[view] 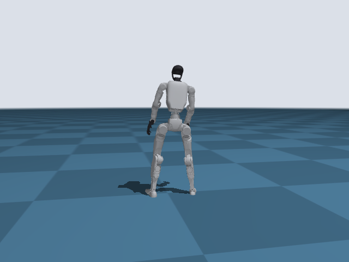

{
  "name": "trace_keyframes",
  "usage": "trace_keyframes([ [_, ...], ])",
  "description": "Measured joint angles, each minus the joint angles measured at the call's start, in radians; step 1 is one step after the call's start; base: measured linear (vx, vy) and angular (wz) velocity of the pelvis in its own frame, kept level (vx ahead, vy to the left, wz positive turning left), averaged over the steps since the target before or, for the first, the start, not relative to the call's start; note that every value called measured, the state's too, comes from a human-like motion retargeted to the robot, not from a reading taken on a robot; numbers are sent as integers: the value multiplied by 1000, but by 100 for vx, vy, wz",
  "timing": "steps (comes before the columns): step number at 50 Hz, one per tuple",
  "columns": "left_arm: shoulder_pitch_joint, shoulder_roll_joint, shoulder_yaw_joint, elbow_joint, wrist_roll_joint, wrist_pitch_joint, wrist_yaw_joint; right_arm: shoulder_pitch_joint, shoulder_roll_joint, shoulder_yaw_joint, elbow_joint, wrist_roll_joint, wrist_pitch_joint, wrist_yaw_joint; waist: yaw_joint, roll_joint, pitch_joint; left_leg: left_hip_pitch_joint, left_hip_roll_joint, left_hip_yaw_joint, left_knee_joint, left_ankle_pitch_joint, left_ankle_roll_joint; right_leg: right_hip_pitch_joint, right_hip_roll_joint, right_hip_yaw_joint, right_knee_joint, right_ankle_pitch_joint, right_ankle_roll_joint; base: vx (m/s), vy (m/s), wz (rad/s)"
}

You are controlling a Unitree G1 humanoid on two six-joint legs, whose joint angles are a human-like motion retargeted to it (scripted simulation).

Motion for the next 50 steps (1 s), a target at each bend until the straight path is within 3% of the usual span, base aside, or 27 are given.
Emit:
trace_keyframes([
  [8,-116,-132,-74,-61,-104,-5,101,-29,54,-13,-118,211,-42,-32,-57,31,-32,-6,28,-33,-3,19,8,-1,22,-39,46,-32,29,2,-15,22],
  [17,-224,-334,-74,-56,-376,-56,191,-143,158,91,-110,205,-22,-94,-76,40,-35,10,64,-7,-3,27,-3,15,63,-17,6,-30,2,-2,-7,-17],
  [25,-317,-386,-87,31,-324,8,279,-290,268,63,33,403,16,-114,-86,67,67,4,101,36,-1,48,12,-24,103,39,-5,9,-12,-11,-4,-35],
  [27,-340,-386,-88,65,-348,7,266,-323,286,50,85,389,26,-118,-67,66,100,6,103,56,-13,51,7,-88,97,59,90,-13,46,-14,-5,-43],
  [28,-353,-387,-74,79,-360,8,266,-340,288,58,108,393,31,-118,-67,76,119,0,103,61,-19,62,6,-64,107,64,13,15,5,-15,-5,-37],
  [30,-376,-389,-68,112,-387,12,233,-357,296,56,143,381,31,-120,-43,73,154,9,97,86,-38,65,-7,-134,93,80,126,-20,97,-13,-5,-47],
  [37,-396,-411,-54,189,-396,4,190,-341,305,63,171,437,-13,-78,-56,79,198,6,77,145,-125,119,-53,-165,102,106,29,17,110,-10,-4,-35],
  [40,-380,-416,-22,192,-397,2,185,-328,306,42,169,424,-9,-61,-96,72,202,9,84,161,-146,135,-67,-143,119,111,-53,57,83,-6,-5,-21],
  [42,-371,-417,11,180,-407,2,190,-327,303,47,169,424,4,-65,-130,78,205,4,98,164,-156,148,-62,-99,144,120,-170,119,-6,-5,-6,-9],
  [45,-342,-419,22,143,-402,8,166,-308,290,51,149,400,10,-83,-158,62,204,7,99,179,-155,150,-64,-100,143,117,-170,120,12,-1,-2,-3],
  [50,-275,-405,-18,43,-377,-10,137,-267,248,105,81,381,-3,-97,-178,54,197,10,109,188,-141,140,-58,-90,146,109,-170,112,-7,0,0,0],
])
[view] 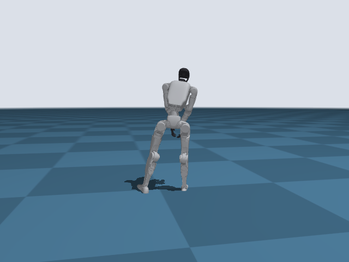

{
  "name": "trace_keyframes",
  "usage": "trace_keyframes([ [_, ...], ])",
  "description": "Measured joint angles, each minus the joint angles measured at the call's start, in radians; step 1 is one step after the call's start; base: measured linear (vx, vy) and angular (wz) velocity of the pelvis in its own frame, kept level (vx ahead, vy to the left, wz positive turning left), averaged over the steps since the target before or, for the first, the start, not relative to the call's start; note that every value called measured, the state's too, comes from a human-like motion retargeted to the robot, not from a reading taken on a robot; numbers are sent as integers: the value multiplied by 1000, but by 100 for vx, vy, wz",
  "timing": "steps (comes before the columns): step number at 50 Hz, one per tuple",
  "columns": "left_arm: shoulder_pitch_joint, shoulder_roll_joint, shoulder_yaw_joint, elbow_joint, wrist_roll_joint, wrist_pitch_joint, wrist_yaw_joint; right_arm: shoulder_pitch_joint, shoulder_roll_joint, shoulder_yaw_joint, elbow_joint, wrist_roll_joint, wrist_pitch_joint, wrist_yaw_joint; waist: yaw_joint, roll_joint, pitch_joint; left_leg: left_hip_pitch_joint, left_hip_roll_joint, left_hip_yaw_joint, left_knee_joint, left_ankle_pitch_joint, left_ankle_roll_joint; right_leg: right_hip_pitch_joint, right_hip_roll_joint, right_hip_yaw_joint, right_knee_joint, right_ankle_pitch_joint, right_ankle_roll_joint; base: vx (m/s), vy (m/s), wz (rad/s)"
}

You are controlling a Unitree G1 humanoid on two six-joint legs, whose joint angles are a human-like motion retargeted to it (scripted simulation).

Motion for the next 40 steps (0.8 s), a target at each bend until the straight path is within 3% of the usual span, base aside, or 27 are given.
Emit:
trace_keyframes([
  [9,50,-9,-59,-17,18,-6,-36,37,-10,-46,23,-17,0,-22,3,-20,-50,-22,-28,-132,85,-85,-5,66,-29,-63,12,-47,14,4,-2,40],
  [10,52,-11,-72,-16,41,-6,-27,46,-6,-58,22,-14,-6,-31,11,-26,-57,-28,-39,-156,100,-94,-4,68,-38,-72,29,-60,28,4,1,45],
  [12,53,-9,-103,-20,95,-2,-25,65,-2,-86,6,-11,-25,-46,46,-53,-69,-41,-75,-197,131,-112,-4,11,-83,-92,189,-146,125,4,1,40],
  [20,89,29,-106,-68,130,-2,-19,87,22,-62,-17,29,-32,-28,182,-96,-97,-93,-145,-335,199,-118,36,2,-121,-107,261,-162,126,4,3,28],
  [30,145,26,-93,3,1,21,-93,115,61,-21,57,-2,17,20,287,-159,-188,-41,-125,-366,102,-127,66,27,-110,-139,272,-156,129,11,14,15],
  [33,157,12,-95,20,-5,29,-92,149,61,-18,51,10,16,14,292,-179,-215,-30,-122,-364,93,-132,58,52,-105,-142,250,-143,106,10,20,27],
  [35,155,3,-84,25,10,38,-87,157,55,-13,50,30,18,13,281,-183,-219,-29,-124,-371,103,-135,53,113,-90,-132,147,-107,38,6,19,31],
  [40,158,-6,-84,33,44,46,-92,167,51,-13,50,45,21,36,265,-176,-214,-1,-105,-385,105,-151,40,109,-70,12,188,-95,-32,5,14,16],
])
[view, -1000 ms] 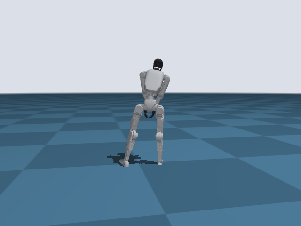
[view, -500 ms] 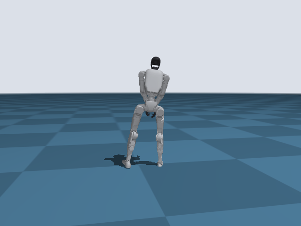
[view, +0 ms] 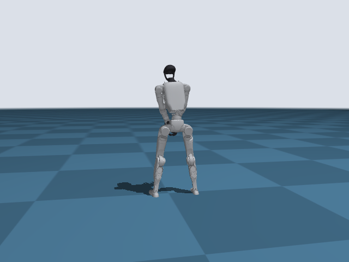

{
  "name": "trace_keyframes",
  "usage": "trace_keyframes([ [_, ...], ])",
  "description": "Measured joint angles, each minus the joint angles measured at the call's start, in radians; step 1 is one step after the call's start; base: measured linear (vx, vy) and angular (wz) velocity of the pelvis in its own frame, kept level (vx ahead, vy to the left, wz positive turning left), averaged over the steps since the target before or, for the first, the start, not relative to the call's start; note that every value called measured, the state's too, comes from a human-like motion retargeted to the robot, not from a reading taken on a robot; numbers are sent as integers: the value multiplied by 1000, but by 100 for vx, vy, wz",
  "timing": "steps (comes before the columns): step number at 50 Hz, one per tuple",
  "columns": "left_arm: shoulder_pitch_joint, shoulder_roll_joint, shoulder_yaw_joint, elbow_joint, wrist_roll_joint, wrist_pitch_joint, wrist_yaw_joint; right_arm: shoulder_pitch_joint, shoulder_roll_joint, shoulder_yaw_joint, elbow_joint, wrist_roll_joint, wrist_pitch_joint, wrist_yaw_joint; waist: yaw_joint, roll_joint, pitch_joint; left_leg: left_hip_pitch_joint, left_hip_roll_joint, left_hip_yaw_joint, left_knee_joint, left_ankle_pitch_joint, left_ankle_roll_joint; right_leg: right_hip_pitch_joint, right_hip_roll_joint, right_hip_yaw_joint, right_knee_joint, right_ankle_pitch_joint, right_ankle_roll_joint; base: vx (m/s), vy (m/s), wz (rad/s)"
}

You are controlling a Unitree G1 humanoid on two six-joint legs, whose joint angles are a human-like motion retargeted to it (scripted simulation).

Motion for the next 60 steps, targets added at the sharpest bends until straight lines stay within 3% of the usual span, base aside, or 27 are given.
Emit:
trace_keyframes([
  [5,-28,1,-24,3,-12,0,26,-9,-14,33,-27,45,5,10,-15,8,19,7,5,-19,-17,-4,8,-46,-13,99,36,-3,-20,4,4,20],
  [15,-95,-5,-29,19,22,7,12,-35,-40,21,-54,103,1,21,3,17,59,-28,-40,-49,-25,-1,-7,-45,-128,-55,-52,14,45,5,-11,22],
  [30,-44,-6,-10,-18,-37,-19,60,-21,-29,68,-41,22,-24,-91,-118,108,86,-67,-10,-45,12,16,-19,-41,-98,-54,-59,13,29,4,-13,-3],
  [35,-57,-7,-14,-13,-54,-49,99,-56,-11,68,-13,12,-33,-124,-154,108,120,-49,16,0,-22,31,-28,-51,-75,-8,-82,32,39,2,4,-56],
  [41,-102,11,-50,19,-37,-23,91,-108,8,-7,24,45,-17,-72,-179,105,183,-36,23,43,-55,56,-41,-63,-66,28,-121,68,46,-2,9,-37],
  [47,-112,13,-72,25,-51,-31,153,-78,11,59,1,132,-42,-72,-158,119,215,-63,3,56,-72,74,-38,-85,-83,26,-162,105,54,-2,6,-4],
  [53,-45,34,-86,-76,96,-62,279,6,-15,70,-121,68,-93,-163,-141,152,214,-69,-10,46,-99,82,-36,-86,-94,0,-175,114,73,0,0,3],
  [60,-8,51,-66,-61,189,-53,361,-5,-10,11,-90,-7,-79,-240,-134,174,184,-59,-5,41,-101,77,-35,-75,-89,-9,-169,106,74,0,0,0],
])
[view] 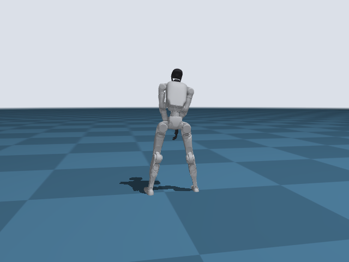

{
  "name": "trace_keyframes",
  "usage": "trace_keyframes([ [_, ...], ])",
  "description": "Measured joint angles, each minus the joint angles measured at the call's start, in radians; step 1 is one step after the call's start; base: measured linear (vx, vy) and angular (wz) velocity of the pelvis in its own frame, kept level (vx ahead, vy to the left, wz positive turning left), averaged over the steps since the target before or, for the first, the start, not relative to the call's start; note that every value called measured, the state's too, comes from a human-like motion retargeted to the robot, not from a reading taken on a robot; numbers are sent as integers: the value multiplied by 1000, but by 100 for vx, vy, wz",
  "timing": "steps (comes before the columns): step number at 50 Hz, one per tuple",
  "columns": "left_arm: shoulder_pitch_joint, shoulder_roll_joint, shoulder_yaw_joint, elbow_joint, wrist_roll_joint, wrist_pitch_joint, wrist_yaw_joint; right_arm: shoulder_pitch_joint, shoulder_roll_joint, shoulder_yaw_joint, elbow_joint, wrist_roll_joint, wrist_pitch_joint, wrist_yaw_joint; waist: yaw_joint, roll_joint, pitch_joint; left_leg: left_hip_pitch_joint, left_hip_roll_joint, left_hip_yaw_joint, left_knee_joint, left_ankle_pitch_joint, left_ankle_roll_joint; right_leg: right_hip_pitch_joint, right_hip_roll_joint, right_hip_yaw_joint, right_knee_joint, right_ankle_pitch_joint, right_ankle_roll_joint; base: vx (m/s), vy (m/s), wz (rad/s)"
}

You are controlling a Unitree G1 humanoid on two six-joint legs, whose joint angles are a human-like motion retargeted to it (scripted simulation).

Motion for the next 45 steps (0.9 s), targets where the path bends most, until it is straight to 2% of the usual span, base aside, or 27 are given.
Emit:
trace_keyframes([
  [7,-76,-24,94,28,-94,6,-159,-77,-15,75,18,-211,26,98,5,50,17,-4,13,12,16,0,-10,-15,12,18,16,-7,-15,0,0,0],
  [13,-191,-61,172,114,-197,4,-183,-154,-6,33,87,-47,39,196,-30,90,42,-13,30,44,-12,27,-35,-54,33,49,3,7,-33,-6,-7,-24],
  [18,-260,-72,198,187,-236,11,-193,-192,-13,36,89,-55,52,147,-93,75,49,-7,57,92,-41,47,-59,-89,65,93,-11,22,-44,-4,-10,-47],
  [25,-375,-132,202,233,-360,42,-230,-244,-93,5,92,117,110,248,-205,31,44,10,90,156,-40,47,-66,-114,104,144,-19,27,-46,1,-11,-47],
  [29,-384,-161,170,214,-335,17,-200,-238,-129,5,67,169,97,268,-272,9,39,2,102,175,25,13,-43,-123,108,140,24,-2,-17,7,-9,-22],
  [32,-348,-154,160,167,-303,-16,-142,-228,-125,13,37,146,82,235,-294,10,36,7,109,190,24,15,-44,-127,118,154,20,-3,-24,2,-10,-27],
  [34,-299,-130,162,114,-318,-57,-110,-228,-109,41,31,111,83,206,-300,26,39,20,113,202,-17,39,-59,-124,130,173,-19,18,-51,-2,-10,-28],
  [45,-140,-55,233,144,-405,-16,-268,-174,51,33,154,-103,109,77,-210,155,14,45,147,219,-19,37,-63,-109,166,183,-19,11,-78,0,-3,-4],
])
